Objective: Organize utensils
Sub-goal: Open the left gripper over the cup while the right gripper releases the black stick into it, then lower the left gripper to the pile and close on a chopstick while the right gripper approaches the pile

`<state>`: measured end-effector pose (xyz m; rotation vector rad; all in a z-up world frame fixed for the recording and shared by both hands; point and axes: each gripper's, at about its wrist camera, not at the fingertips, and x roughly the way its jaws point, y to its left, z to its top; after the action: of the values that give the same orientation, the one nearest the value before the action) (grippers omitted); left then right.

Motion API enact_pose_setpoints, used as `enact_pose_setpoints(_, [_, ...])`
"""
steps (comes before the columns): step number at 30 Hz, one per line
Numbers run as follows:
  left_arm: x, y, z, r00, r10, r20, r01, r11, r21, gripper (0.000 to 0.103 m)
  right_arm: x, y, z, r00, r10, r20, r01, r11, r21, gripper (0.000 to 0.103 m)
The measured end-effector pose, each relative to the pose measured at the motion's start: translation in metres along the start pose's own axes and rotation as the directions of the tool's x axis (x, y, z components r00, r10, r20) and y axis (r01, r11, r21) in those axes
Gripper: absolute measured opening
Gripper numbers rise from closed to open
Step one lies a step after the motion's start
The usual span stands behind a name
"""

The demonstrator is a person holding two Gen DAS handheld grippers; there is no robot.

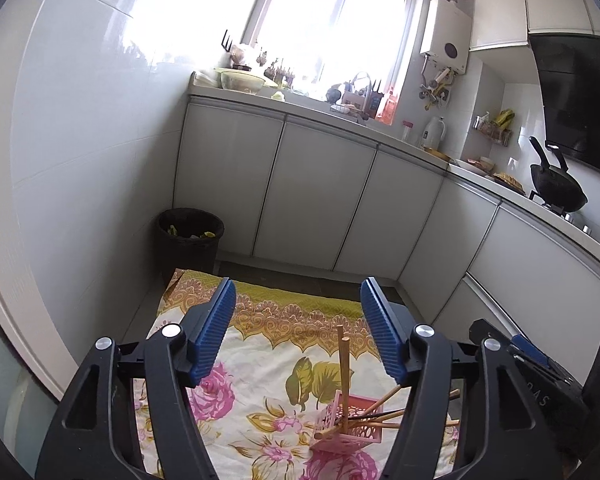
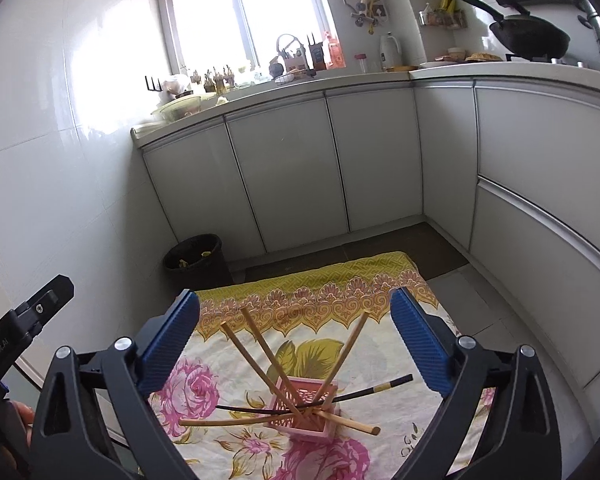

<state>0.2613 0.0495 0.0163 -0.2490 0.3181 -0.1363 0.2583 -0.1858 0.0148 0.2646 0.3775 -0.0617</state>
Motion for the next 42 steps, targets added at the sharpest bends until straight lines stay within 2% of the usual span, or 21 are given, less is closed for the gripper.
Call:
enact_pose_setpoints(2, [-0.009, 0.005, -0.003, 1.0, 0.01, 0.01, -0.009, 1.0, -0.013, 0.072, -0.01, -0.003, -0.002, 1.0, -0.007, 0.012, 0.007, 1.0, 0.006, 0.096])
enact_pose_setpoints(6, [-0.029, 0.014, -0.01, 1.0, 0.013, 0.014, -0.013, 1.0, -0.022, 0.075, -0.027, -0.013, -0.005, 1.0, -0.025, 0.003, 0.025, 0.999, 0.03, 0.096])
enact_pose_setpoints(8, [-0.04, 0.017, -0.016, 1.0, 0.01, 0.011, -0.009, 1.0, -0.029, 0.082, -0.039, -0.02, -0.01, 0.999, -0.039, 0.0, 0.039, 0.998, 0.044, 0.096])
enact_pose_setpoints(14, [-0.075, 0.017, -0.036, 1.0, 0.002, 0.007, -0.002, 1.0, -0.015, 0.093, -0.088, -0.042, -0.029, 0.995, -0.095, 0.029, 0.092, 0.993, 0.075, 0.096])
enact_pose_setpoints(17, [-0.088, 0.012, -0.053, 0.999, -0.014, -0.034, 0.014, 1.0, 0.011, 0.096, -0.109, -0.055, -0.045, 0.993, -0.119, 0.015, 0.117, 0.989, 0.087, 0.096])
enact_pose_setpoints(20, [-0.089, 0.002, -0.075, 0.993, -0.026, -0.118, 0.034, 0.997, 0.071, 0.096, -0.129, -0.073, -0.067, 0.989, -0.149, -0.005, 0.149, 0.982, 0.113, 0.096])
enact_pose_setpoints(21, [-0.085, -0.003, -0.084, 0.986, -0.033, -0.165, 0.05, 0.994, 0.095, 0.096, -0.136, -0.083, -0.077, 0.988, -0.154, -0.018, 0.155, 0.979, 0.136, 0.096])
enact_pose_setpoints(24, [-0.067, -0.025, -0.116, 0.946, -0.032, -0.321, 0.093, 0.98, 0.177, 0.096, -0.148, -0.118, -0.116, 0.98, -0.171, -0.101, 0.189, 0.958, 0.217, 0.096])
enact_pose_setpoints(27, [-0.041, -0.05, -0.152, 0.877, -0.028, -0.48, 0.168, 0.953, 0.252, 0.096, -0.15, -0.157, -0.16, 0.961, -0.175, -0.213, 0.235, 0.925, 0.298, 0.096])
enact_pose_setpoints(30, [-0.014, -0.074, -0.191, 0.8, 0.018, -0.6, 0.223, 0.919, 0.325, 0.096, -0.145, -0.184, -0.196, 0.934, -0.208, -0.291, 0.3, 0.897, 0.325, 0.096])
enact_pose_setpoints(32, [0.003, -0.088, -0.215, 0.751, 0.041, -0.659, 0.258, 0.901, 0.35, 0.095, -0.142, -0.199, -0.216, 0.916, -0.22, -0.335, 0.336, 0.878, 0.341, 0.096])
enact_pose_setpoints(34, [0.018, -0.097, -0.232, 0.718, 0.06, -0.693, 0.269, 0.895, 0.356, 0.094, -0.134, -0.21, -0.229, 0.9, -0.187, -0.394, 0.34, 0.867, 0.365, 0.096])
enact_pose_setpoints(38, [0.057, -0.114, -0.255, 0.635, 0.081, -0.768, 0.281, 0.902, 0.328, 0.082, -0.131, -0.216, -0.236, 0.894, -0.17, -0.414, 0.34, 0.859, 0.382, 0.096])
enact_pose_setpoints(39, [0.064, -0.117, -0.258, 0.618, 0.091, -0.781, 0.276, 0.905, 0.324, 0.079, -0.13, -0.216, -0.236, 0.895, -0.167, -0.414, 0.337, 0.86, 0.382, 0.096])
enact_pose_setpoints(41, [0.079, -0.127, -0.267, 0.59, 0.125, -0.797, 0.268, 0.902, 0.339, 0.06, -0.131, -0.218, -0.24, 0.893, -0.173, -0.416, 0.34, 0.865, 0.369, 0.096])
enact_pose_setpoints(42, [0.086, -0.131, -0.273, 0.574, 0.144, -0.806, 0.266, 0.898, 0.35, 0.057, -0.13, -0.217, -0.241, 0.89, -0.174, -0.421, 0.34, 0.868, 0.361, 0.096])
